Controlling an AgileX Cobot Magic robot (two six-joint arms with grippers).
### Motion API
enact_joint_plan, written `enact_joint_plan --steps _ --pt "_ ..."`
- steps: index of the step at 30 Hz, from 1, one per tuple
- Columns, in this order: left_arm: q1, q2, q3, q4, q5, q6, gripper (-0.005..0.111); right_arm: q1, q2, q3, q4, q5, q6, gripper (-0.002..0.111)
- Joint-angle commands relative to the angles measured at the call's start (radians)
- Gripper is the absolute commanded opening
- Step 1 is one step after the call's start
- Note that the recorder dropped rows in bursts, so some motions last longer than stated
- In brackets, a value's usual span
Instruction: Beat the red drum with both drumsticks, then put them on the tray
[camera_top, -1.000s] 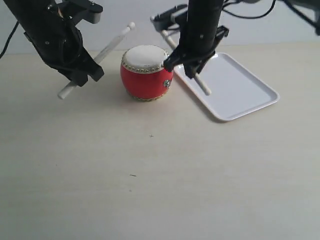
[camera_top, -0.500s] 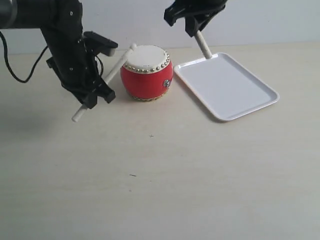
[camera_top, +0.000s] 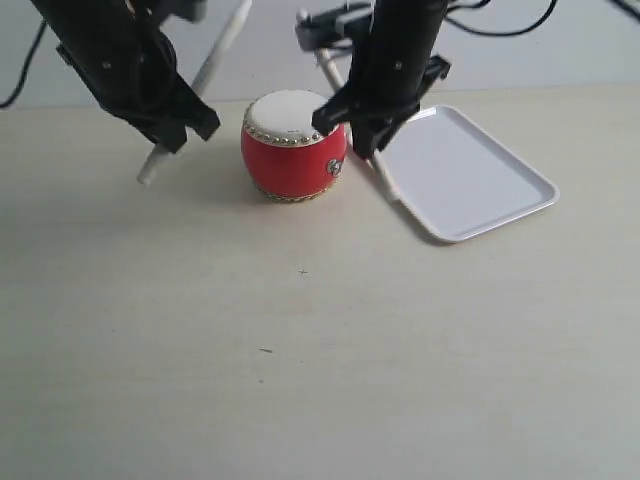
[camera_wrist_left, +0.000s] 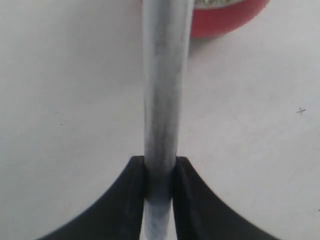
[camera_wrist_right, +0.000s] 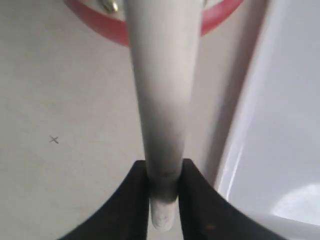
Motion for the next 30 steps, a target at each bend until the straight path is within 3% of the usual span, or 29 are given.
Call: enact_joint_plan --steps 1,5,8,20,30 --pt "-0.008 0.191 0.024 -0.008 -0.035 -0.001 0.0 0.0 -0.184 -0.005 -0.001 -0.002 -0.001 0.0" --pt "-0.008 0.291 -0.023 0.006 0.016 0.024 0.0 0.0 -0.243 -0.005 0.001 -0.002 -0.001 0.0" --pt "-0.008 0.228 -0.096 0.006 0.111 0.02 0.0 0.0 -0.178 0.011 0.008 -0.002 -0.012 0.0" --pt "-0.008 0.016 -0.113 0.001 0.124 0.016 0.0 0.0 0.159 0.005 0.011 -0.002 -0.008 0.0" --pt "-0.008 0.043 -0.049 -0.021 0.076 0.02 0.0 0.0 -0.044 -0.045 -0.017 -0.002 0.008 0.0"
